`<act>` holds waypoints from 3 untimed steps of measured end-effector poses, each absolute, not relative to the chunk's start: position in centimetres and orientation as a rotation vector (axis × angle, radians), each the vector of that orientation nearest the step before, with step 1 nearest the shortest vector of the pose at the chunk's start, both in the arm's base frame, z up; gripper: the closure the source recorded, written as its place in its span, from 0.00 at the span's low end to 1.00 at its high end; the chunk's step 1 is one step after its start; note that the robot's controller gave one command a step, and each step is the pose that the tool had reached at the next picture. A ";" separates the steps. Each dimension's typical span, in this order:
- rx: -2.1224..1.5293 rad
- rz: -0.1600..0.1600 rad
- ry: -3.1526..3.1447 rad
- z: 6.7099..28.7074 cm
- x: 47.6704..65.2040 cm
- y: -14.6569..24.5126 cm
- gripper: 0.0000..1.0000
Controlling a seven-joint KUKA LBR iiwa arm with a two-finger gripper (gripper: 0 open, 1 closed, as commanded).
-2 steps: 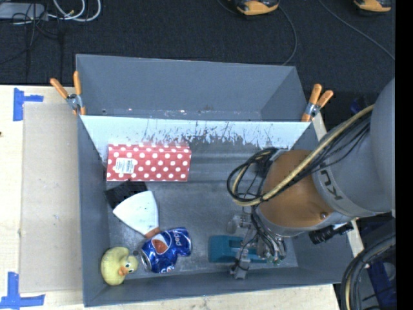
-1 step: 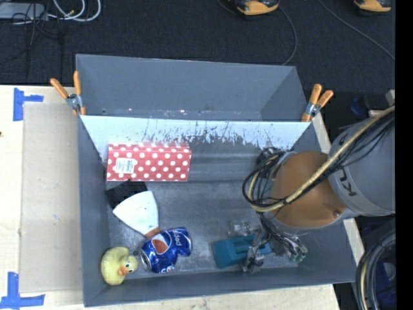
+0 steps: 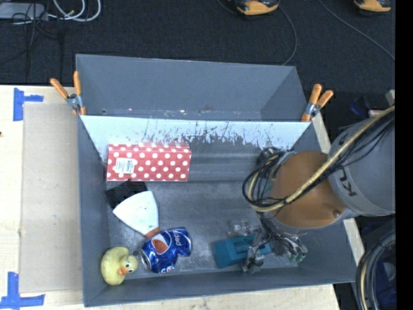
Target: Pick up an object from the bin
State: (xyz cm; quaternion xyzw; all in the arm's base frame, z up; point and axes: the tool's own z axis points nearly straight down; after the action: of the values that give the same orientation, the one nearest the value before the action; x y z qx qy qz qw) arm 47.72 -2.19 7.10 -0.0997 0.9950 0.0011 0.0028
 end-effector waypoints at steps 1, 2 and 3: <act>-0.313 0.004 3.122 7.3 47.7 -2.2 1.00; -0.316 0.005 3.133 9.0 47.3 -2.2 1.00; -0.317 0.006 3.133 10.7 47.3 -2.2 1.00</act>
Offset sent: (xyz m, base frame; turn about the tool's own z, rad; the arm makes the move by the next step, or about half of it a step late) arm -0.0001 0.0002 0.0534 0.0000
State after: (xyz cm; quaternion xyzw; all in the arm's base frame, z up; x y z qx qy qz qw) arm 47.32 -2.15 10.66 -0.1006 0.9949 0.0018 -0.0039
